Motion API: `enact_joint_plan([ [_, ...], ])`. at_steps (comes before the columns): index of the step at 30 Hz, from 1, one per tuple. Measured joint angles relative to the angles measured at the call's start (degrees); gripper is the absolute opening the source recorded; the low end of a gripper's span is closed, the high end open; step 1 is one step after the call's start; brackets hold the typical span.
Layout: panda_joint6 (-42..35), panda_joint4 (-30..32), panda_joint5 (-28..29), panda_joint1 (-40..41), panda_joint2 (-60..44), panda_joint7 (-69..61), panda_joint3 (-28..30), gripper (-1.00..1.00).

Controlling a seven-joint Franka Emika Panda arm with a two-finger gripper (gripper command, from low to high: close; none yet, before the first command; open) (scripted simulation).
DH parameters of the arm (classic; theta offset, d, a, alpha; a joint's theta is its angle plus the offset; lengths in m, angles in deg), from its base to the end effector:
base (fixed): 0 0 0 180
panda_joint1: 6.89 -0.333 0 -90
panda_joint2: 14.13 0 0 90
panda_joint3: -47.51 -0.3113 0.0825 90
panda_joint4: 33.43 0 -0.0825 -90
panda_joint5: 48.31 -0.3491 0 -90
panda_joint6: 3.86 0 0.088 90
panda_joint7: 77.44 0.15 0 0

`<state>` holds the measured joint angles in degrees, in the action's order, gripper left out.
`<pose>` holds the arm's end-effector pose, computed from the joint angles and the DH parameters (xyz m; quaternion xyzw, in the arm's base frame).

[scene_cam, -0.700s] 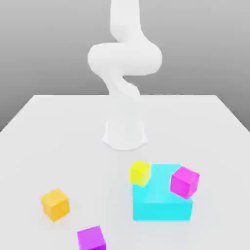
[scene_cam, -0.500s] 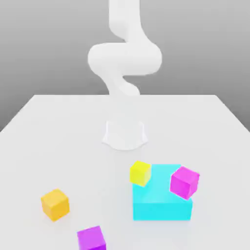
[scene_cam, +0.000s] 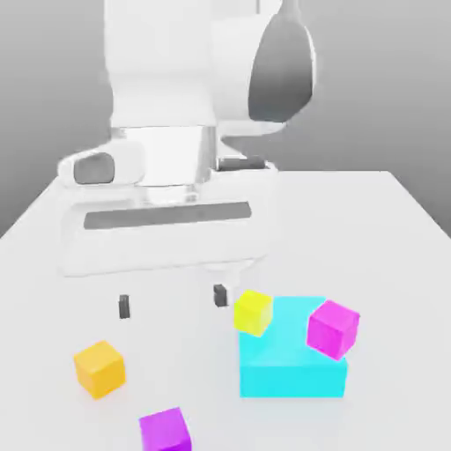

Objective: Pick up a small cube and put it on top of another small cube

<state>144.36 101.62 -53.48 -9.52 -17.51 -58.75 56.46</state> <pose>0.5033 -0.0555 0.3000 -0.9641 0.2503 -0.0828 0.0315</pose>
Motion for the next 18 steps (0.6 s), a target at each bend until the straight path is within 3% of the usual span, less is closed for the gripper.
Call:
enact_joint_plan([
  [10,10.2,-0.4,-2.3,3.4,-20.7,-8.3,-2.2,0.0],
  [11,11.7,-0.8,-2.8,3.9,-22.6,-8.7,-2.7,-1.0],
  [18,11.9,-0.9,-2.8,4.0,-22.9,-8.7,-2.8,-1.0],
])
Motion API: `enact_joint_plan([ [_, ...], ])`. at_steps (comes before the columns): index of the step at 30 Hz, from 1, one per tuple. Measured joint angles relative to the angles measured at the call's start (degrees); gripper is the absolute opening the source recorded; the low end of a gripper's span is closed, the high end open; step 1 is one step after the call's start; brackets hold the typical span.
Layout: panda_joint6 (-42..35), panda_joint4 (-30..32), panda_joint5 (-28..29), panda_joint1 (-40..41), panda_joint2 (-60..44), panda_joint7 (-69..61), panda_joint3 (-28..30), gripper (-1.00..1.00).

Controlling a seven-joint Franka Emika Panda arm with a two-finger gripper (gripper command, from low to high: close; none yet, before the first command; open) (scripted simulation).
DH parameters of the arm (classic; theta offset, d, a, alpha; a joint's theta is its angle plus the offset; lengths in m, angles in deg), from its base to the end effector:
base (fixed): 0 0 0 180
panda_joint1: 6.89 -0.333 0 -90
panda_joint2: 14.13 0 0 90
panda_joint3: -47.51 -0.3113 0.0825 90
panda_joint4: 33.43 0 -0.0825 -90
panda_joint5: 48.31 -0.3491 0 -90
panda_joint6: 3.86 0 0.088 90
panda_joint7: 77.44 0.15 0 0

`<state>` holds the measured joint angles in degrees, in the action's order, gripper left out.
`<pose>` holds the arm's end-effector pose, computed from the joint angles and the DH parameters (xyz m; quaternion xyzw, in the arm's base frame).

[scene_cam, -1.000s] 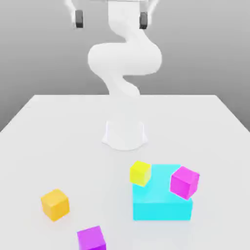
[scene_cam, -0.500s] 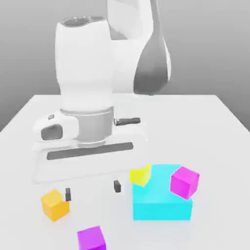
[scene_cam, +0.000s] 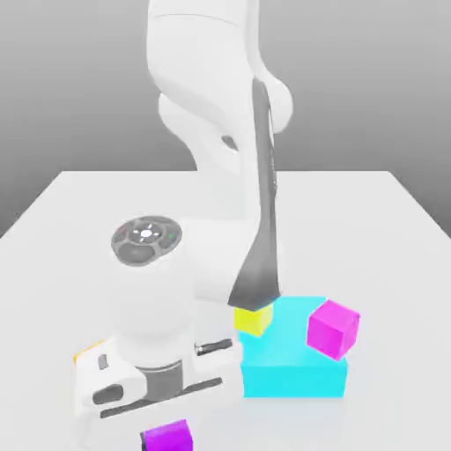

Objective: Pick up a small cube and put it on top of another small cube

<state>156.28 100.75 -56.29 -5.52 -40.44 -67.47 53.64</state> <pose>0.4883 -0.0732 0.1249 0.9775 -0.2109 -0.0004 0.0001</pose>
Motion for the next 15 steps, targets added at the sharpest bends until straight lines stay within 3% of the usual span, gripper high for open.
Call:
enact_joint_plan([
  [5,-6.9,2.0,2.4,-1.6,8.9,2.1,1.5,-1.0],
  [15,-16.4,12.9,3.6,-14.4,29.6,12.2,-6.0,-1.0],
])
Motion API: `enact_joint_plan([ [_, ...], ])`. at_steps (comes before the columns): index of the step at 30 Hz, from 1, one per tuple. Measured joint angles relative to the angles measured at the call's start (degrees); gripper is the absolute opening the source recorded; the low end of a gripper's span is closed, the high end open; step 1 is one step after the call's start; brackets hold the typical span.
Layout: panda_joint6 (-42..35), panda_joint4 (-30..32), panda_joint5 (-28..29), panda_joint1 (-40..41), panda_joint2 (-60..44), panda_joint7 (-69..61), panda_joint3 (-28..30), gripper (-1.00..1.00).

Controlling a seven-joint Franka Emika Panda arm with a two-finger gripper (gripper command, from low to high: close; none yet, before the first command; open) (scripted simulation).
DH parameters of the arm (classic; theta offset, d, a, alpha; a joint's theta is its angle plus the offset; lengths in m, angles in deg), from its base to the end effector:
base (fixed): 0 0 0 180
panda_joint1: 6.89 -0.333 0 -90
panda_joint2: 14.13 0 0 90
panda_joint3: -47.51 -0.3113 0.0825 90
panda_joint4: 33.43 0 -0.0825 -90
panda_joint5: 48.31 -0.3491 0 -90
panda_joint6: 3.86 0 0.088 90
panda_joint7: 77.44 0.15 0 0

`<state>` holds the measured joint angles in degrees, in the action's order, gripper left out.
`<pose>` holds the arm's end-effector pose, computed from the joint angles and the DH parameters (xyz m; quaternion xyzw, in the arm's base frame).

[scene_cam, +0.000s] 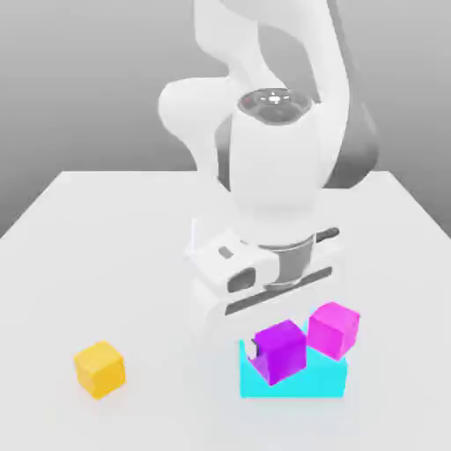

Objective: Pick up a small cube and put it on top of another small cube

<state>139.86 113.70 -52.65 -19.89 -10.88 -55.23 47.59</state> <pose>0.4137 0.0963 0.2649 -0.9935 0.1114 0.0081 0.0209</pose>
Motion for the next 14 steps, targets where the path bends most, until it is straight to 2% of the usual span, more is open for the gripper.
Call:
enact_joint_plan([
  [6,-4.6,6.6,1.3,-4.0,11.3,6.5,-5.6,-1.0],
  [10,3.2,8.9,2.3,-4.1,5.9,7.9,-6.7,-1.0],
  [11,5.2,9.3,2.5,-4.1,4.3,8.1,-6.8,1.0],
  [14,5.2,9.3,2.5,-4.1,4.3,8.1,-6.8,1.0],
])
